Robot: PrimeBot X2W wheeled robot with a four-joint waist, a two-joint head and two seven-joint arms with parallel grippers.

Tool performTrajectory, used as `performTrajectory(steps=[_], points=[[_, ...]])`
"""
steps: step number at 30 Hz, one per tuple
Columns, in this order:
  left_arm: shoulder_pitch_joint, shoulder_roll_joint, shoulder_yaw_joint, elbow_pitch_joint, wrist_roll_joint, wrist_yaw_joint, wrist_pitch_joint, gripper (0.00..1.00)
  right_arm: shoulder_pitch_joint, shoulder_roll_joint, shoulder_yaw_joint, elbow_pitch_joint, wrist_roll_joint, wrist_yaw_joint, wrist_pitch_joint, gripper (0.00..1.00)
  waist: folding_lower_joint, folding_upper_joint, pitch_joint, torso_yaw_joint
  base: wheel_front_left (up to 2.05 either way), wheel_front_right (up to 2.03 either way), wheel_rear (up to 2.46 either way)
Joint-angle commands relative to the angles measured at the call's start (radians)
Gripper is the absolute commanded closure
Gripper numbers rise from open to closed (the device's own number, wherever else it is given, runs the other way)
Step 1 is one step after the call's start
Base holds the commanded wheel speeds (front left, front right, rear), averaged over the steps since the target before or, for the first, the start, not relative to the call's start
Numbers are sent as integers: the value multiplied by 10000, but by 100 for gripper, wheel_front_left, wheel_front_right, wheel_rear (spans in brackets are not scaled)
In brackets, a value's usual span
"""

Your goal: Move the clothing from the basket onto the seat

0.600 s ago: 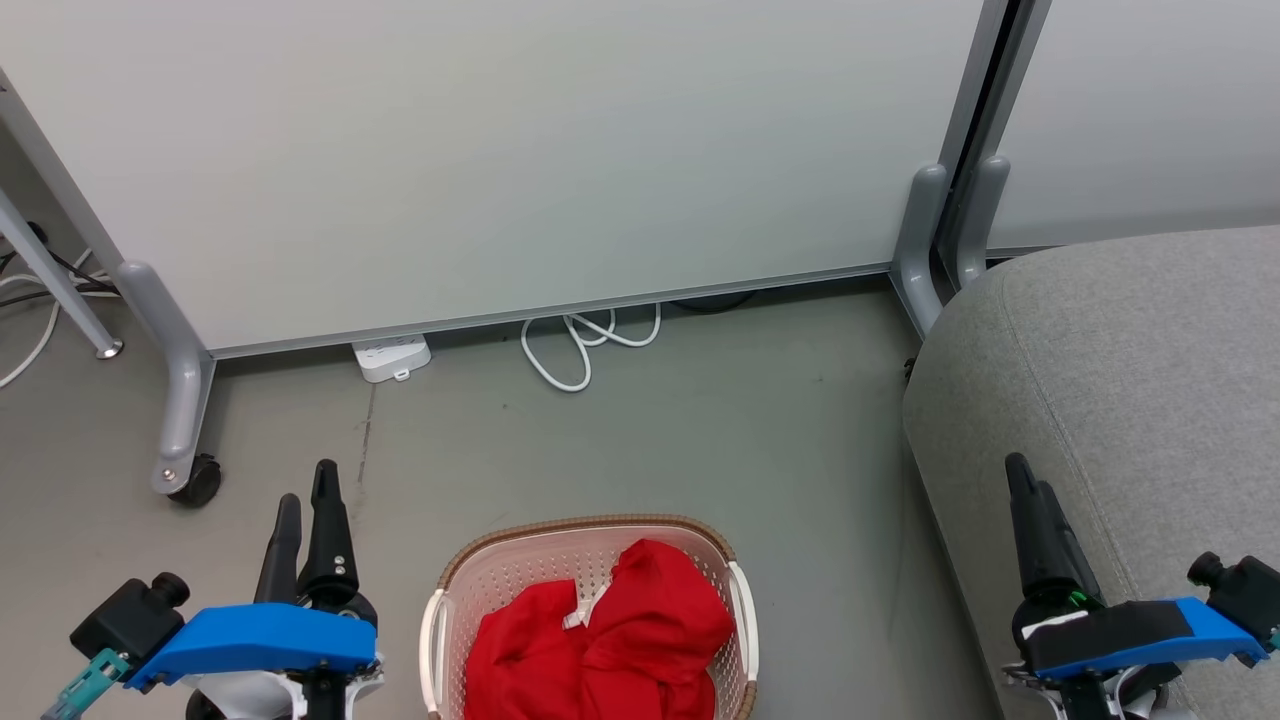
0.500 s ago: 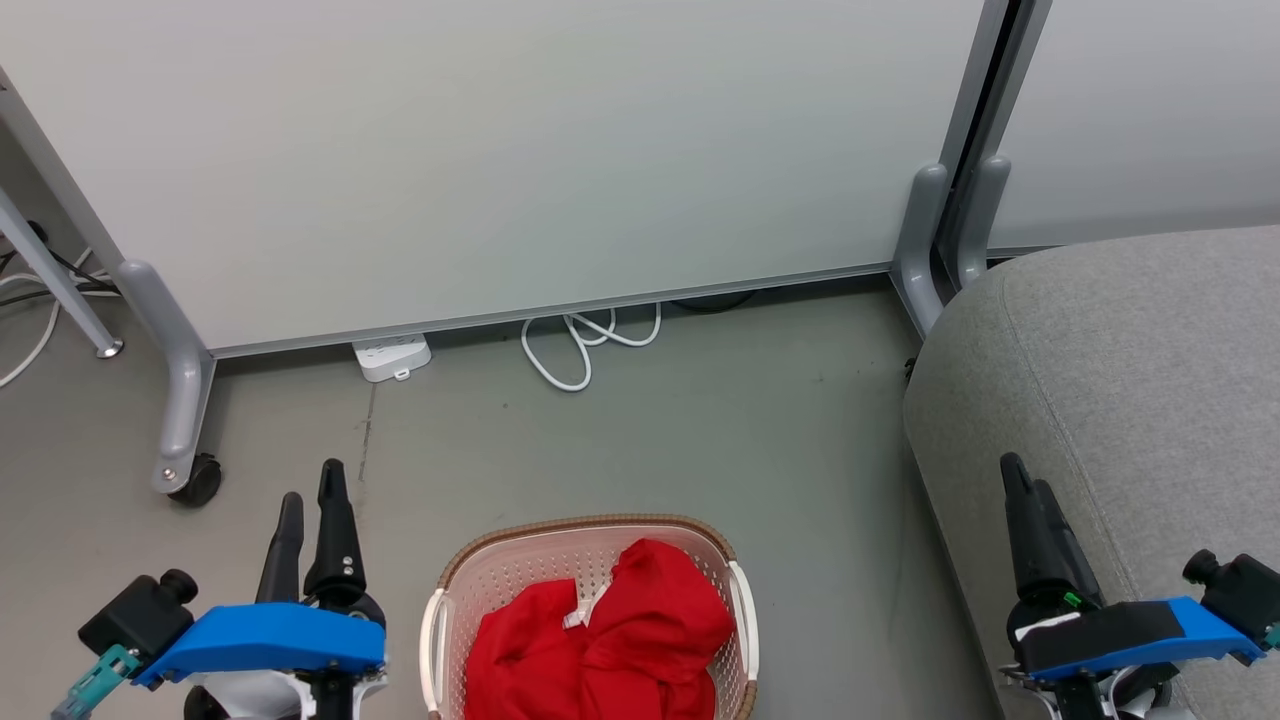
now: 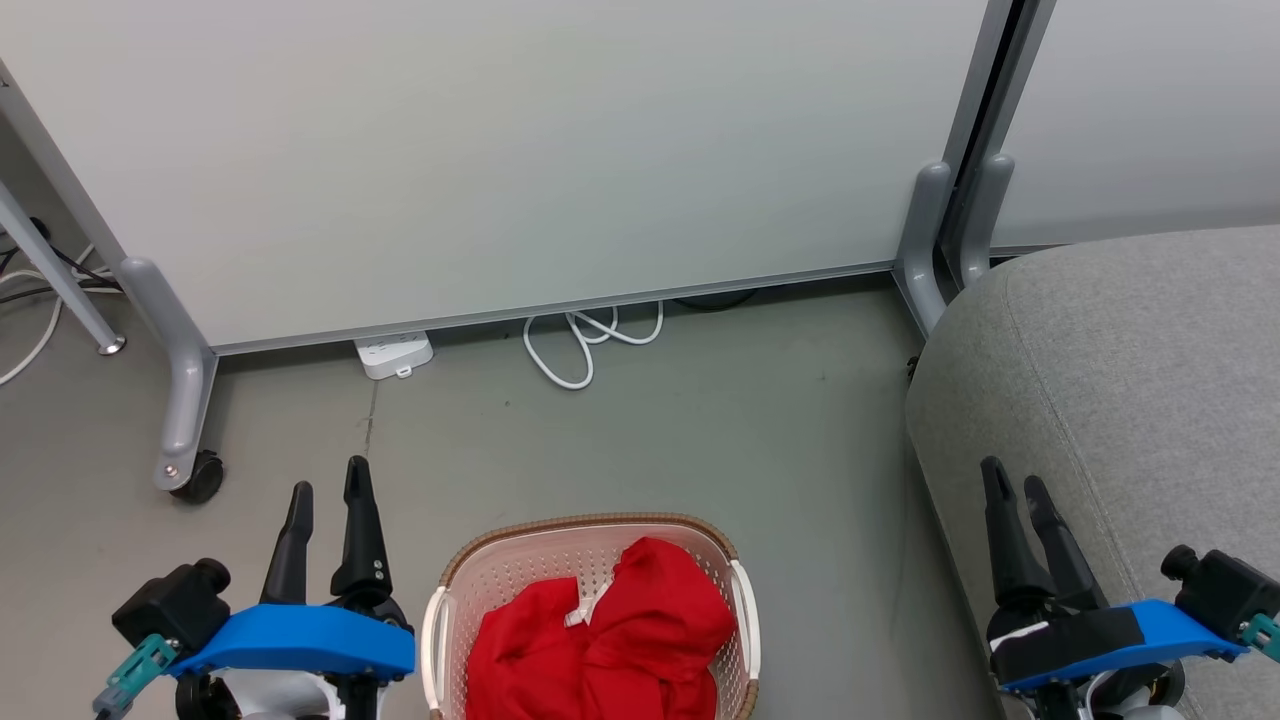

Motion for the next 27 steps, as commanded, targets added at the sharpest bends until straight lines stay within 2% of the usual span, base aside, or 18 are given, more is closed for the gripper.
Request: performTrajectory(steps=[1,27], points=[[-208,80,-54,-81,264,29,-97,0,-211,-79,34,-74,-240,16,-97,0,0,0,-2,3,0,0,0],[-161,93,-487,100,2834,27,-754,0,-192,-100,361,156,-2766,21,-754,0,0,0,-37,63,0,0,0]])
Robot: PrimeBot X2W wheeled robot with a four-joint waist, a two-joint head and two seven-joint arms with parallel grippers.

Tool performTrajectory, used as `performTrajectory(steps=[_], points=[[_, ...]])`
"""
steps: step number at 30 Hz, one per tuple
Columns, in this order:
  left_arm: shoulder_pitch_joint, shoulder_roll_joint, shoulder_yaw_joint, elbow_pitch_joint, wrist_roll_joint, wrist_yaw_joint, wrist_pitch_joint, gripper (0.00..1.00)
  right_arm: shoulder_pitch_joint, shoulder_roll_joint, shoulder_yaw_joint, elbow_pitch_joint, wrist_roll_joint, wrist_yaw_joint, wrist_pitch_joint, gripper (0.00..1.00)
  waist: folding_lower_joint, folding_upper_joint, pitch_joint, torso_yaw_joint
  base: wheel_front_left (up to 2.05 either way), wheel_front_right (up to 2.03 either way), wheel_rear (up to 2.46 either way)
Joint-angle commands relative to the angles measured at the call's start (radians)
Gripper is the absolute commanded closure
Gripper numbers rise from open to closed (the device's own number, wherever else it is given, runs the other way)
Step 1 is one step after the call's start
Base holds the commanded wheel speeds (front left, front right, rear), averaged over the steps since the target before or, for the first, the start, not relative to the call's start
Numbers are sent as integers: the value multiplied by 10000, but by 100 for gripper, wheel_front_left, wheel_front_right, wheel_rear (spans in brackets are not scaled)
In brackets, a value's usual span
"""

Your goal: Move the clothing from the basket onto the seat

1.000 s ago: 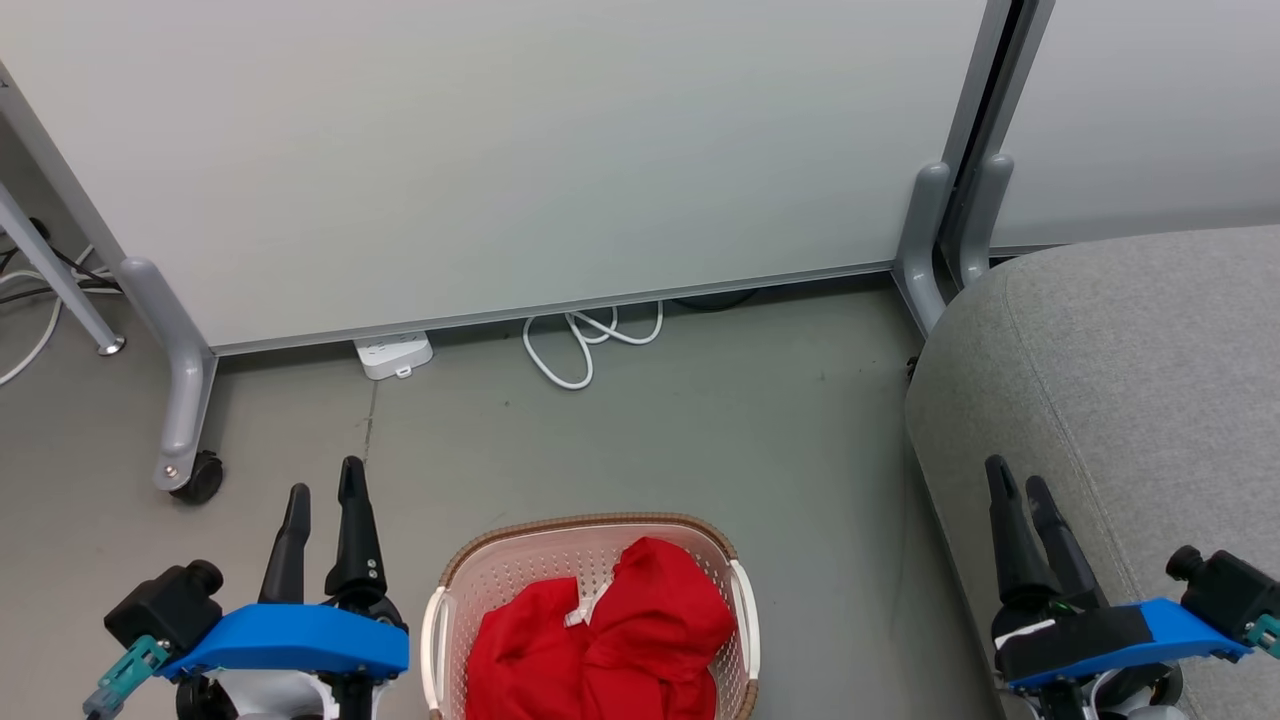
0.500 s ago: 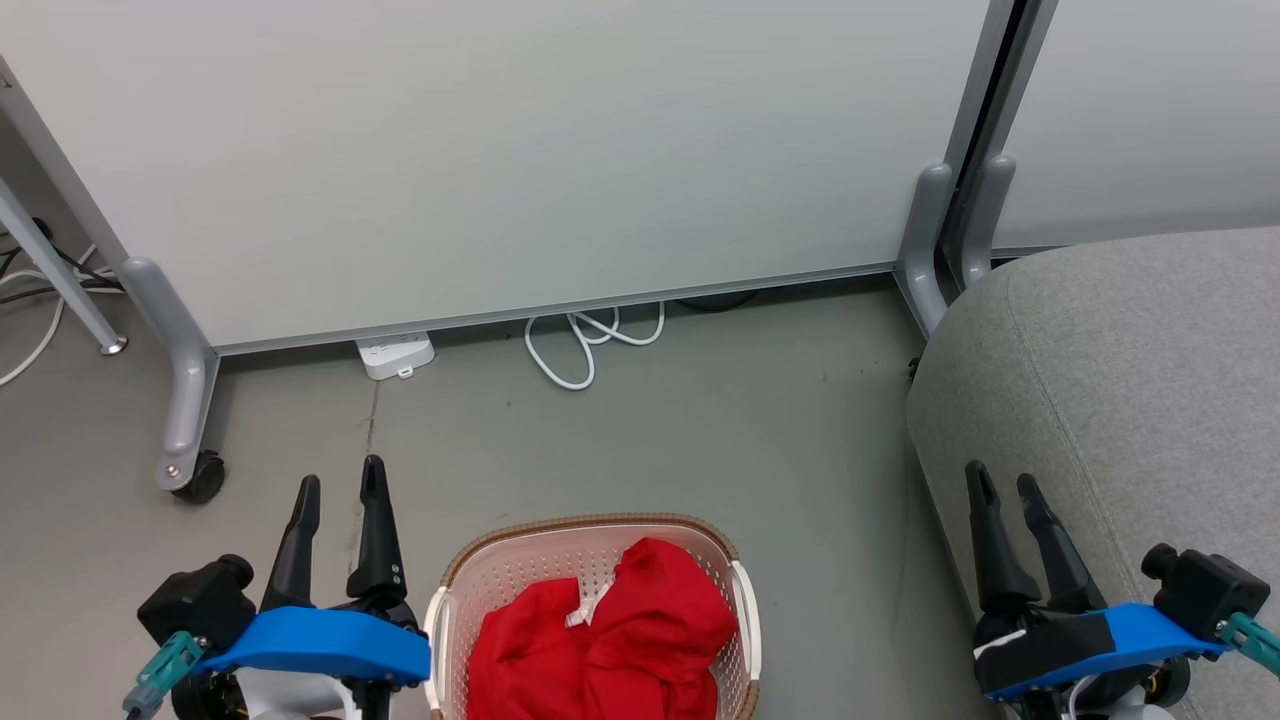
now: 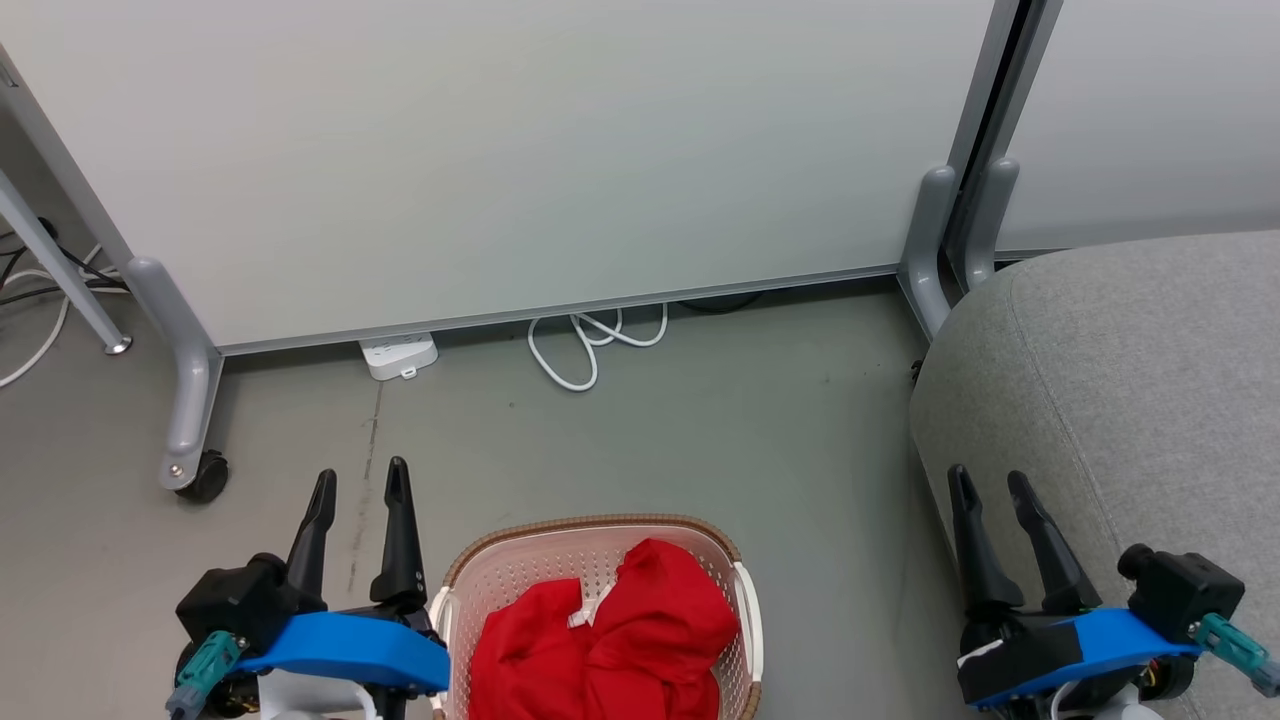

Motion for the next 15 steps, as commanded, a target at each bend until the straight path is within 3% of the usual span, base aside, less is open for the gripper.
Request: performTrajectory(steps=[1,15], points=[[-159,60,-34,-37,253,34,-101,0,-166,-80,39,-11,-254,20,-111,0,0,-1,-5,-1,0,0,0],[-110,63,-237,112,1426,55,-383,0,-177,-86,124,308,-1445,22,-393,0,0,-1,-52,46,0,0,0]])
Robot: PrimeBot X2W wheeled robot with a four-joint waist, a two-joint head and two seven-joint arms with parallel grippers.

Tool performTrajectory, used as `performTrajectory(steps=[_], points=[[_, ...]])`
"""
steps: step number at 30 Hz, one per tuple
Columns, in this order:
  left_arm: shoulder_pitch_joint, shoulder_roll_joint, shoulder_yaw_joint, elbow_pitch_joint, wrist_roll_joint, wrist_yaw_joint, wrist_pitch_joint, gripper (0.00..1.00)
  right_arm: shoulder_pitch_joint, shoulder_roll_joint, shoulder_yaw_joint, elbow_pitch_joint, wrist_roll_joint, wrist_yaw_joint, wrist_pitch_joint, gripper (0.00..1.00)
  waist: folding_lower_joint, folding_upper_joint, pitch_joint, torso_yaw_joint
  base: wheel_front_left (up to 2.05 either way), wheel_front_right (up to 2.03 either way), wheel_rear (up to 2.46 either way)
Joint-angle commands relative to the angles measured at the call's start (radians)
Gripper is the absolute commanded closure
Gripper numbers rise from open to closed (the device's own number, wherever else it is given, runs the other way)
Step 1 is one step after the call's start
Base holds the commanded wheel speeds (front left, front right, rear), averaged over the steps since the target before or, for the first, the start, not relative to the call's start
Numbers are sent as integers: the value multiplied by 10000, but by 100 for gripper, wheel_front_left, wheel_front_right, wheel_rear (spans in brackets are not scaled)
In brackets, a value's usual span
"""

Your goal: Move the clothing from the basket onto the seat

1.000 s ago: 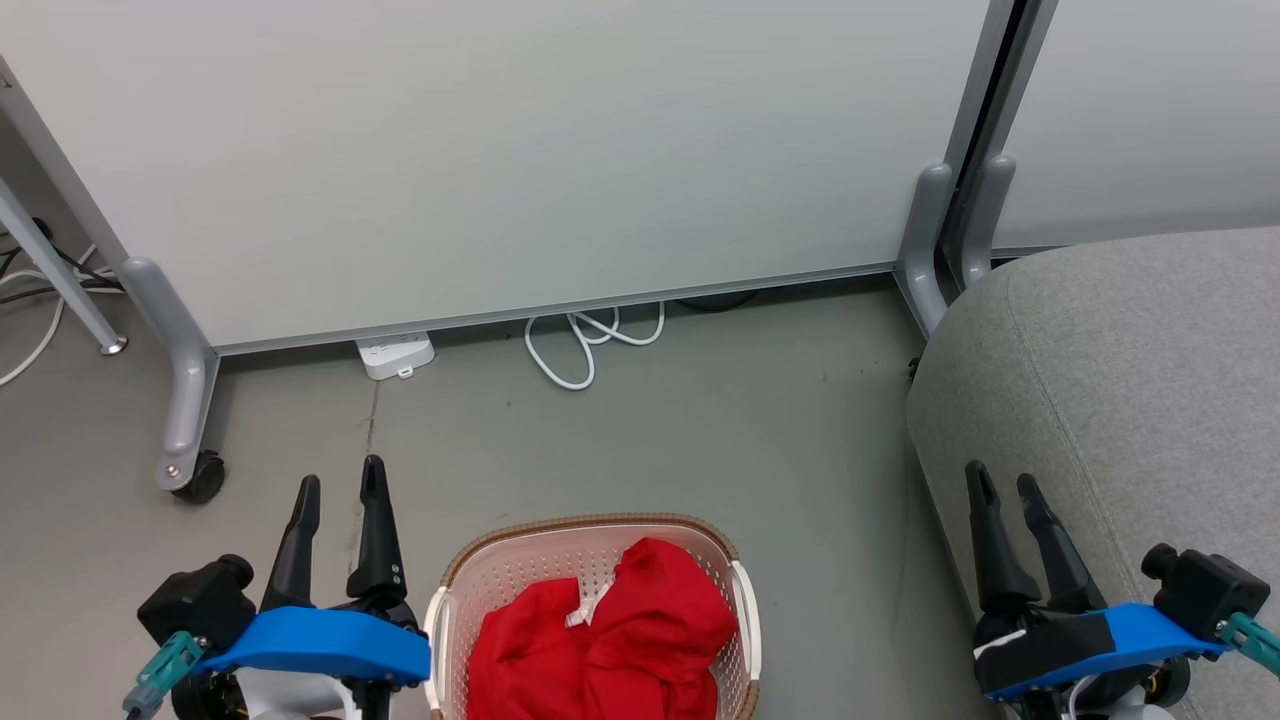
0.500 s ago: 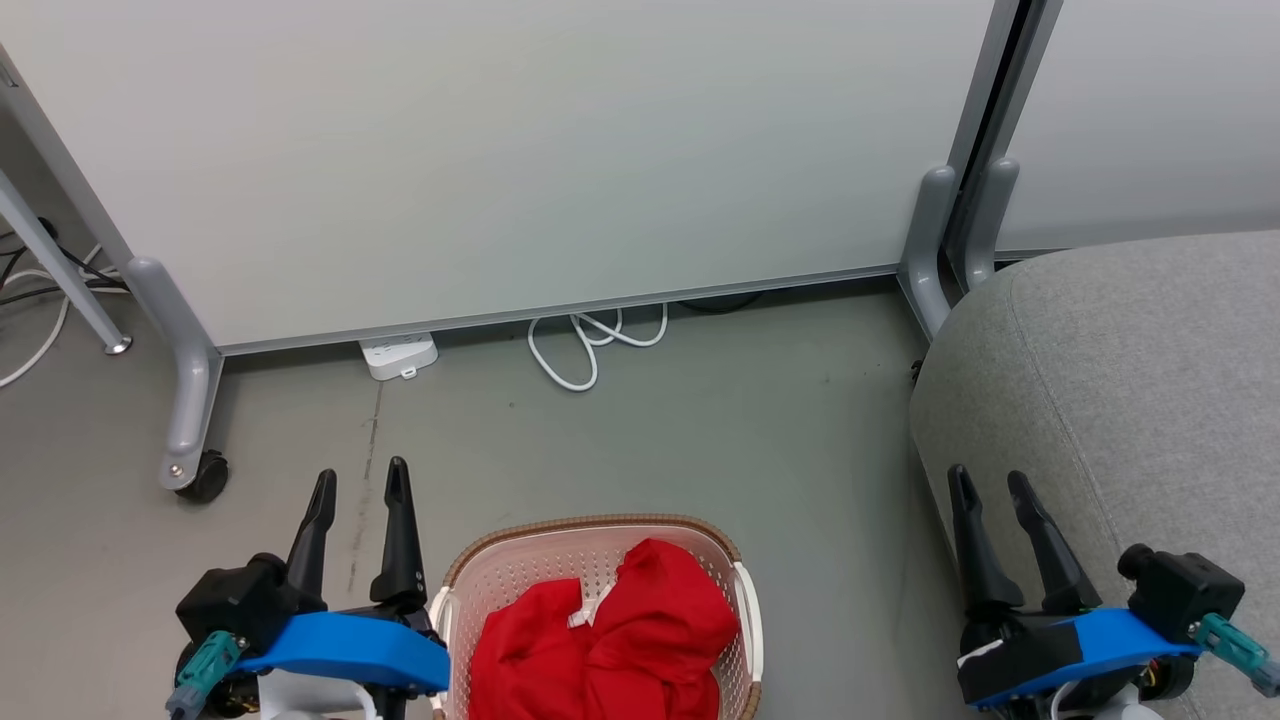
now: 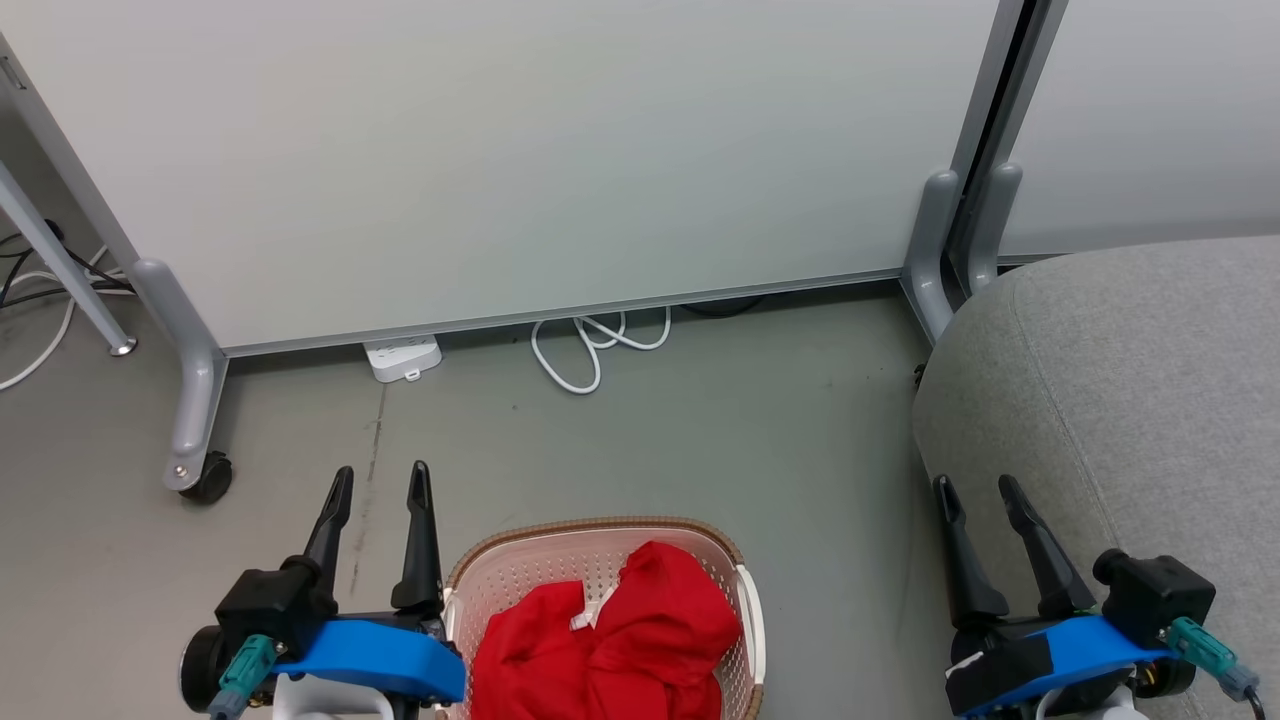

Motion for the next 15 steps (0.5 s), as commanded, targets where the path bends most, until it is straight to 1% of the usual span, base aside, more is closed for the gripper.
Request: performTrajectory(steps=[1,15], points=[[-110,43,-37,4,243,42,-79,0,-137,-72,26,12,-244,20,-87,0,0,0,-2,13,0,0,0],[-88,48,-221,183,1233,31,-337,0,-135,-76,159,186,-1281,22,-340,0,0,0,0,73,0,0,0]])
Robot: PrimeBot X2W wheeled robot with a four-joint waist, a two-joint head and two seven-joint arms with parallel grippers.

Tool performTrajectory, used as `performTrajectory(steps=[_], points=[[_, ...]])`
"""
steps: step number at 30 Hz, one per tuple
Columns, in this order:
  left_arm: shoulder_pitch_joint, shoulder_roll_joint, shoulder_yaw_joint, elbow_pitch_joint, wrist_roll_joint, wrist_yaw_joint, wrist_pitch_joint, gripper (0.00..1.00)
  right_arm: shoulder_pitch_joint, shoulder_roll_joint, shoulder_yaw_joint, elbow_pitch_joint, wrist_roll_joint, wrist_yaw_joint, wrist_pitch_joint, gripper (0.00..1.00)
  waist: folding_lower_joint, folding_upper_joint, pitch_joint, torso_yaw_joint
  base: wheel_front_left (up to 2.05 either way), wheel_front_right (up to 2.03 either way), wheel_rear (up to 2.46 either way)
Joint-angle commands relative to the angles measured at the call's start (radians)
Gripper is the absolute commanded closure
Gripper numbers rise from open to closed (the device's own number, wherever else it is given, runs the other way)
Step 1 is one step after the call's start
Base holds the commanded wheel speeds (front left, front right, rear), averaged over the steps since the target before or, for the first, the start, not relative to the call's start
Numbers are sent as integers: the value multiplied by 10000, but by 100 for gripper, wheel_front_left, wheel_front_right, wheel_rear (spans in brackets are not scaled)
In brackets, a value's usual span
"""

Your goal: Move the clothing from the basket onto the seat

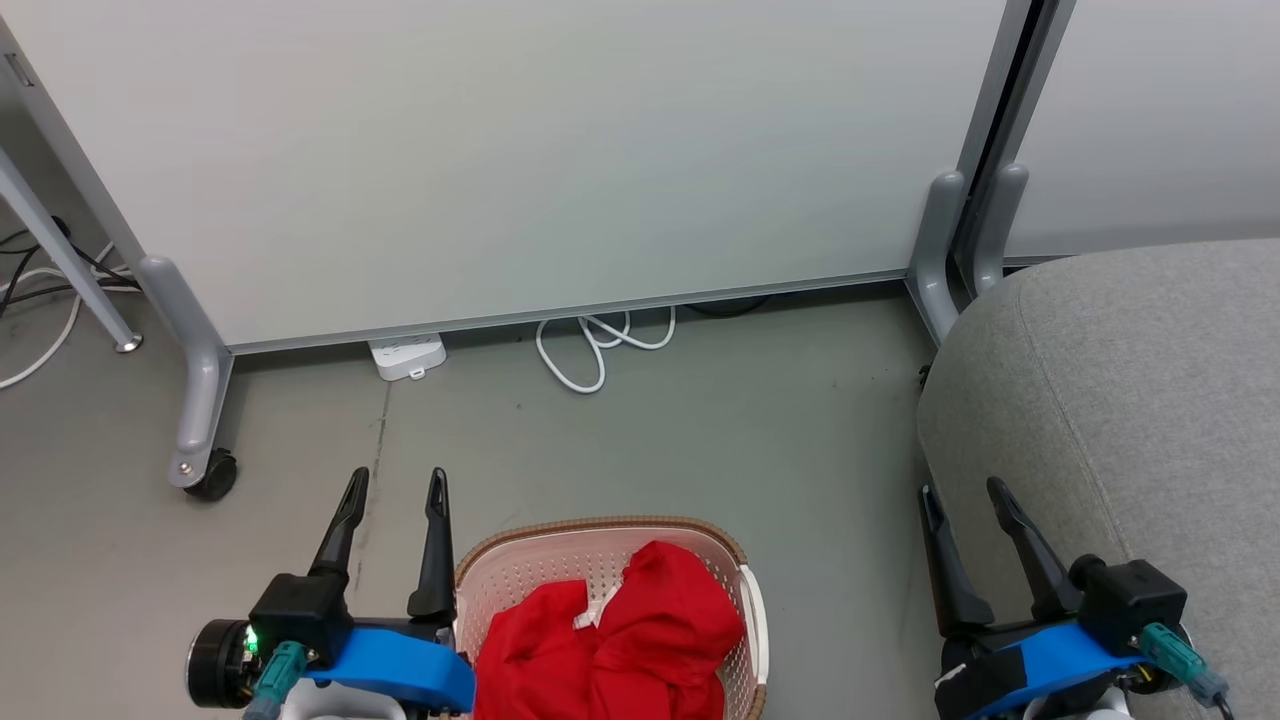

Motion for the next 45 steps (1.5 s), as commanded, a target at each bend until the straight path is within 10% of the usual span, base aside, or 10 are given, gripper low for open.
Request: performTrajectory(steps=[1,45], points=[[-82,36,-64,18,225,-14,-93,0,-108,-66,39,20,-218,20,-92,0,0,0,0,6,0,0,0],[-2296,585,-990,1904,1042,-574,-172,0,-758,-62,145,32,-614,14,-173,0,0,0,1422,-241,0,0,0]])
